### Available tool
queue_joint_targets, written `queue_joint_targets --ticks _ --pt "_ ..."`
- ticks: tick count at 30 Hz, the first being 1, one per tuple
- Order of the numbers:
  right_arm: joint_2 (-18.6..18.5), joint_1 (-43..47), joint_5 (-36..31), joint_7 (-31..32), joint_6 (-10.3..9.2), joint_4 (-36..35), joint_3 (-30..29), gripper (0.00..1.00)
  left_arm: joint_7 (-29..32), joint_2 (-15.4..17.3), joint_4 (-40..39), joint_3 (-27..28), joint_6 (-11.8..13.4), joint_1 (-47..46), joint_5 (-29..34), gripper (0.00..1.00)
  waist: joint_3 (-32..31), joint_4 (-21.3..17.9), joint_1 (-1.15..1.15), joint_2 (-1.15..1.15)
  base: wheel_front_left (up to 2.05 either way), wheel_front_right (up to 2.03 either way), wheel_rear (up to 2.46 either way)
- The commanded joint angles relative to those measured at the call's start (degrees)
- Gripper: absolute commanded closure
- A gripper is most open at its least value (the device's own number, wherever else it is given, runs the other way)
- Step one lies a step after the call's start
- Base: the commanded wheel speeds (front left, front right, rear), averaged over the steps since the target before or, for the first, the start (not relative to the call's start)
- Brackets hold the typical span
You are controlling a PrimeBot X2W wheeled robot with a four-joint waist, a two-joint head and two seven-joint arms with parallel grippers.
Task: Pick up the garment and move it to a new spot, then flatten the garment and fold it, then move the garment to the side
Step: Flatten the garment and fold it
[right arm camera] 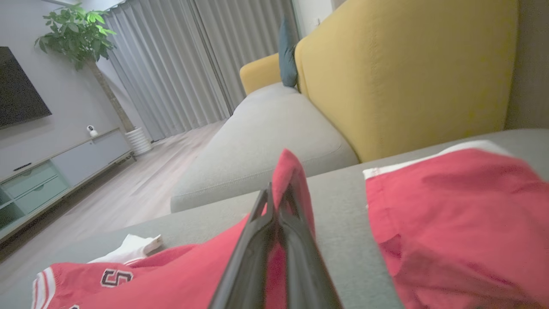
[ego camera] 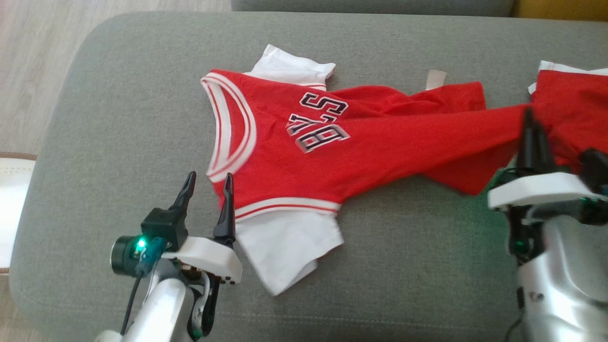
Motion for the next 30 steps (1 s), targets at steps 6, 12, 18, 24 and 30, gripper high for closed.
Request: queue_joint_targets --ticks 6,12,18,24,30 --pt "-0.12 3.86 -2.55 0.99 0.22 -7.16 -3.05 1.0 -0.7 -0.24 -1.66 1.16 -0.42 -0.73 0.1 0.0 0.16 -0.57 0.0 0.0 0.0 0.0 0.0" --pt "-0.12 7.19 -1.4 2.33 0.22 -10.11 -3.28 1.0 3.19 -0.59 0.59 -2.41 -4.62 1.9 -2.54 0.0 0.47 -0.78 0.0 0.0 0.0 0.0 0.0" --pt "-0.12 7.88 -0.43 2.43 0.22 -10.69 -2.08 1.0 14.61 0.61 -0.4 -6.05 -7.57 5.76 -4.93 0.0 0.02 -0.78 0.0 0.0 0.0 0.0 0.0" --pt "-0.12 8.07 0.03 2.17 0.22 -10.33 -1.38 1.0 22.03 2.29 -2.41 -6.3 -6.55 6.92 -5.81 0.0 -0.4 -1.02 0.0 0.0 0.0 0.0 0.0" --pt "-0.12 7.82 0.4 1.97 0.22 -10.25 -0.64 1.0 25.59 2.82 -3.09 -6.29 -5.83 7.26 -6.72 0.0 -0.06 -1.71 0.0 0.0 0.0 0.0 0.0"
